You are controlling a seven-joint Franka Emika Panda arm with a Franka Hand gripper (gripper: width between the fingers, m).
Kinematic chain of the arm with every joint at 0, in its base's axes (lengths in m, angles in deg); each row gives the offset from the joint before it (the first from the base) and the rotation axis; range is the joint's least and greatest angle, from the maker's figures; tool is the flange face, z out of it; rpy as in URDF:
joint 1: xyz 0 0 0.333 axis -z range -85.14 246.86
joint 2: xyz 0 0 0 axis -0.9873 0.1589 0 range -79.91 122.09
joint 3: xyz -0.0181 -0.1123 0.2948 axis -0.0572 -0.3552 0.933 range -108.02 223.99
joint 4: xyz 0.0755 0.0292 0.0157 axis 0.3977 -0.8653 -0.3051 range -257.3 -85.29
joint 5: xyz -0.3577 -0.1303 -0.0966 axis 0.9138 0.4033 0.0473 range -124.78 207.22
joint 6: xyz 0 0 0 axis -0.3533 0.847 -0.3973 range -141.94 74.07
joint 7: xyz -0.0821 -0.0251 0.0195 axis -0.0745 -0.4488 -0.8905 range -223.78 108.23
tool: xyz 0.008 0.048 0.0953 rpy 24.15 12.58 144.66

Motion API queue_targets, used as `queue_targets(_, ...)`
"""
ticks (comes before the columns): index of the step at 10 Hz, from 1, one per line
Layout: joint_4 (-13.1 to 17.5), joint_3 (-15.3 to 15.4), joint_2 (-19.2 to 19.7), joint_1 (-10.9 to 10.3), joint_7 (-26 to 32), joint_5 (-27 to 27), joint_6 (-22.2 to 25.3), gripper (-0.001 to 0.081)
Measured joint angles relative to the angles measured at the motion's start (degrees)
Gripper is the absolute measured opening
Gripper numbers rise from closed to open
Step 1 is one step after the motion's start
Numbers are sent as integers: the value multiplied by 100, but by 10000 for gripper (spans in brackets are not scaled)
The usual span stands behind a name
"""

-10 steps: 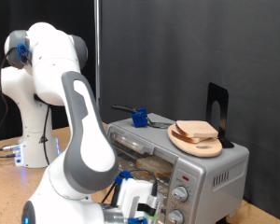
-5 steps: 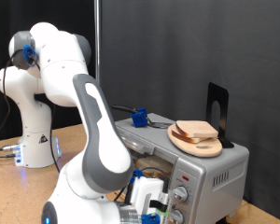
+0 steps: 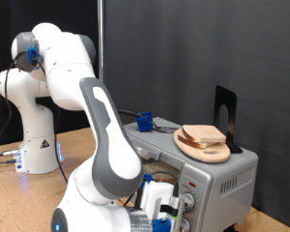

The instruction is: Make a piece of toast with the oven

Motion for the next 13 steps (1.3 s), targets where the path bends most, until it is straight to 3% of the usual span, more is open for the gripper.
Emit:
queue_targets(2,-32,24,-20,0,0,-32,6,406)
queue_targets(3,-65,28,-67,0,0,-47,49,406)
queue_targets(4,-125,26,-128,1,0,-56,26,225)
queue_targets(5,-188,23,-132,4,9,-75,-48,225)
queue_targets(6,-202,24,-139,8,9,-89,-48,101)
queue_targets(10,-232,25,-148,11,96,-148,-65,100)
queue_targets(13,-565,46,-256,20,1390,-712,-206,101)
